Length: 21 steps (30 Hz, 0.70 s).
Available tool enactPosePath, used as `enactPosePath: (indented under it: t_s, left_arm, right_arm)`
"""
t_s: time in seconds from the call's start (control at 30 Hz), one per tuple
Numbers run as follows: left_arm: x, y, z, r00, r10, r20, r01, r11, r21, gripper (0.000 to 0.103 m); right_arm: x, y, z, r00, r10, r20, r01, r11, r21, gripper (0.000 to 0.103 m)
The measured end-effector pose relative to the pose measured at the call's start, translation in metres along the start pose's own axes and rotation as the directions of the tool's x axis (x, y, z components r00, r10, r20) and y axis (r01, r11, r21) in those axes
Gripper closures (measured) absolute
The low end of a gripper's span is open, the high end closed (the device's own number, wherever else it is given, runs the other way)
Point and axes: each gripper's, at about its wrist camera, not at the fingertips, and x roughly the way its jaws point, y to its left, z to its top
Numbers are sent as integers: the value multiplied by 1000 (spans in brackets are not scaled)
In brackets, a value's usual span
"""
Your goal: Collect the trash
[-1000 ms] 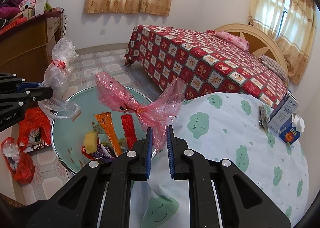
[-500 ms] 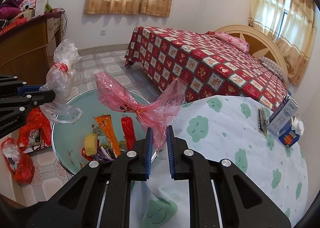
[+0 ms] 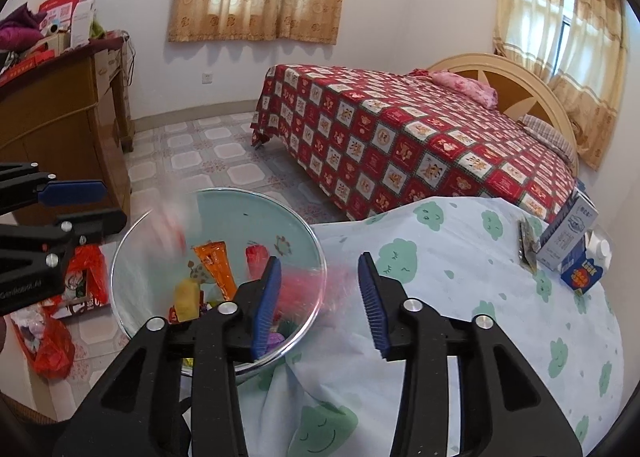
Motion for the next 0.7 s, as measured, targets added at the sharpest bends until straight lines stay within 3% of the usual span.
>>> enactPosePath:
  t_s: [0.07, 0.13, 0.27, 0.33, 0.47, 0.7]
  left_arm:
    - [-4, -4, 0, 1000, -6, 7, 6, 1000, 4, 50]
    - [-10, -4, 0, 1000, -12, 21, 12, 1000, -2, 41]
    - [-30, -3, 3, 997, -15, 72, 17, 1000, -18, 37]
    - [-41, -2, 5, 994, -8, 105, 11, 999, -30, 28]
    - [-61, -5, 10, 987, 12, 163, -9, 1000, -19, 27]
    - [-77, -8, 13, 981, 0, 195, 2, 1000, -9, 24]
  right_arm:
    - [-8, -4, -1, 1000, -2, 16, 2, 1000, 19, 55]
    - [-14, -7, -3, 1000, -1, 26, 0, 999, 32, 49]
    - [-39, -16, -12, 998, -21, 60, 17, 997, 71, 47]
    - [-57, -21, -17, 995, -46, 85, 39, 995, 91, 44]
    - [-81, -27, -22, 990, -79, 121, 65, 992, 112, 44]
    - [-108, -35, -24, 978, -115, 172, 93, 987, 132, 41]
